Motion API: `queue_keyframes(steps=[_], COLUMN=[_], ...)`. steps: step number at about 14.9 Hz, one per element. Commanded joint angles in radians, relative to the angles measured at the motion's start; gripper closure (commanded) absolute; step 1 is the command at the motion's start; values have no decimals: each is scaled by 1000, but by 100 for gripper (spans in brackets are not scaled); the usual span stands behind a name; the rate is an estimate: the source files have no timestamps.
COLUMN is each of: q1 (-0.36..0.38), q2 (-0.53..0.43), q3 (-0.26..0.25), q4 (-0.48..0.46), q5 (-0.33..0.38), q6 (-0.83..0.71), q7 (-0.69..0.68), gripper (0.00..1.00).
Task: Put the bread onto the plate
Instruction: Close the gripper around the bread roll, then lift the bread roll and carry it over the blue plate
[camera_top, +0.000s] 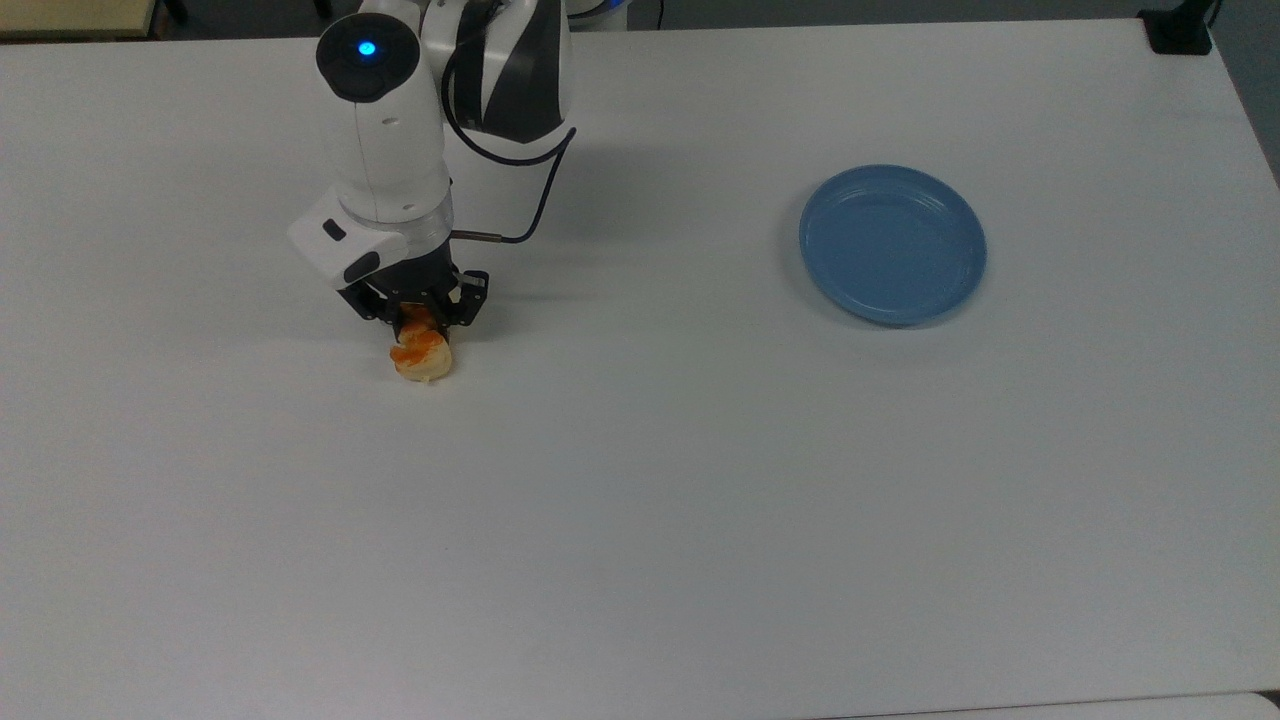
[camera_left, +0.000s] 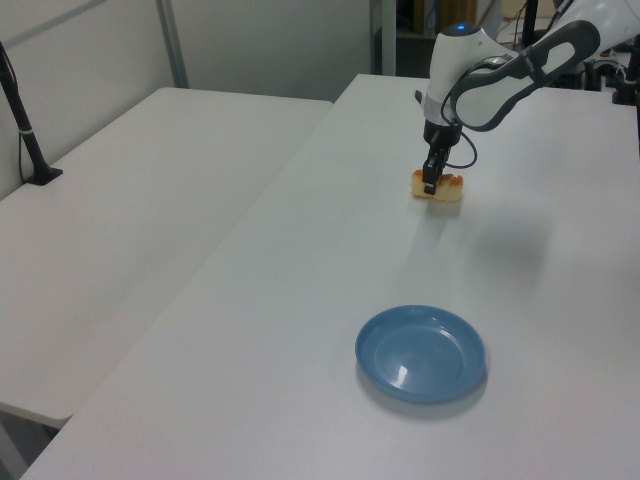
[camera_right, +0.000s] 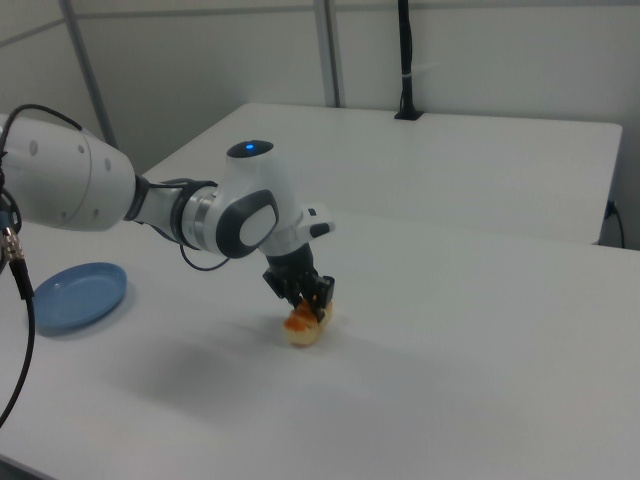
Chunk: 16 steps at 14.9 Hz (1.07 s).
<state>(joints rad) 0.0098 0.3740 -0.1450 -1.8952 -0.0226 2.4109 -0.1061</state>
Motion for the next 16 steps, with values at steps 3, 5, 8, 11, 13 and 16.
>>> queue_keyframes(steps=[3,5,8,11,13,16], q1=[30,51,94,114,121,146], q2=[-179,-230,-273,-273,-262,-219], q3=[105,149,229,353,427,498], q4=[4,2,2,4,4,19], q5=[16,16,16,35,36,35], q6=[-261,-324,-419,-454,-446,-423], q7=[55,126,254,437,538,640], gripper=[61,61,61,61,61,61])
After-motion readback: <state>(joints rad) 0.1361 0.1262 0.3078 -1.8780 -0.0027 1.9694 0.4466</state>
